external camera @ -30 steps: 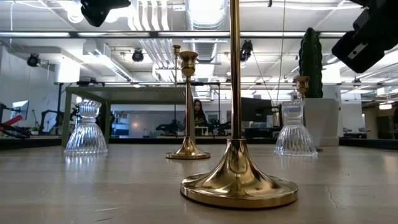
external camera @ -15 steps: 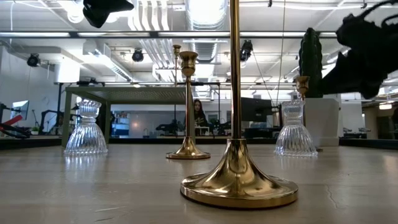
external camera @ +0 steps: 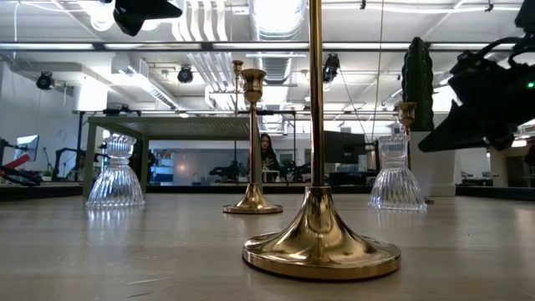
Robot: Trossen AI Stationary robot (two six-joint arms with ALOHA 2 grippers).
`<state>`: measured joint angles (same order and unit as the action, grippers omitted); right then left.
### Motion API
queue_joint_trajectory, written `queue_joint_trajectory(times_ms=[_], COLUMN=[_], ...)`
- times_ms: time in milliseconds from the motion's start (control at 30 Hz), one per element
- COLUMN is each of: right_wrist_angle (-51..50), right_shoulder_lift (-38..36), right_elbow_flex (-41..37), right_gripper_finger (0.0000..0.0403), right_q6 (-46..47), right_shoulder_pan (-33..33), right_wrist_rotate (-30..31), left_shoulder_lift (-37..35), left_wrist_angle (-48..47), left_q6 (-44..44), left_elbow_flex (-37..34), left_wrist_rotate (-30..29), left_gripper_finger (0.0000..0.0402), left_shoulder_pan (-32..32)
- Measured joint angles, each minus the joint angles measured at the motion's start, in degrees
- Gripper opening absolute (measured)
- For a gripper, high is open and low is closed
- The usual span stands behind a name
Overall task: Pick & Place candle stick holders
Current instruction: Put the candle holder on the shelf
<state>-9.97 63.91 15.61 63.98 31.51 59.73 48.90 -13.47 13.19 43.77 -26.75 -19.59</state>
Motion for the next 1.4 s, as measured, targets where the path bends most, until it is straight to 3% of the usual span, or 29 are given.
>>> queue_joint_trajectory(times_ms=[267, 467, 733, 1033, 1400], right_wrist_angle=[0.08, 2.41, 3.40, 9.30, 11.85], right_shoulder_lift=[-0.05, -0.05, -0.05, -0.05, -3.99], right_elbow_flex=[-0.67, -0.12, -0.21, -0.27, 5.42], right_gripper_finger=[0.0152, 0.0171, 0.0133, 0.0020, 0.0011], right_q6=[-1.87, -5.63, -7.25, -15.62, -30.81], right_shoulder_pan=[-5.87, -9.60, -13.99, -16.44, -18.41], right_wrist_rotate=[3.16, 0.82, 0.64, -1.88, -6.01], left_shoulder_lift=[0.05, 0.05, 0.05, 0.07, 0.07], left_wrist_angle=[0.00, -0.02, -0.08, -0.73, -0.71], left_q6=[0.02, 0.02, 0.02, -0.17, -0.68], left_elbow_flex=[0.00, 0.00, 0.00, 0.00, 0.00], left_wrist_rotate=[-0.17, -0.17, -0.14, -0.14, -0.18], left_gripper_finger=[0.0204, 0.0204, 0.0204, 0.0204, 0.0204], left_shoulder_pan=[0.00, 0.00, 0.00, 0.00, 0.00])
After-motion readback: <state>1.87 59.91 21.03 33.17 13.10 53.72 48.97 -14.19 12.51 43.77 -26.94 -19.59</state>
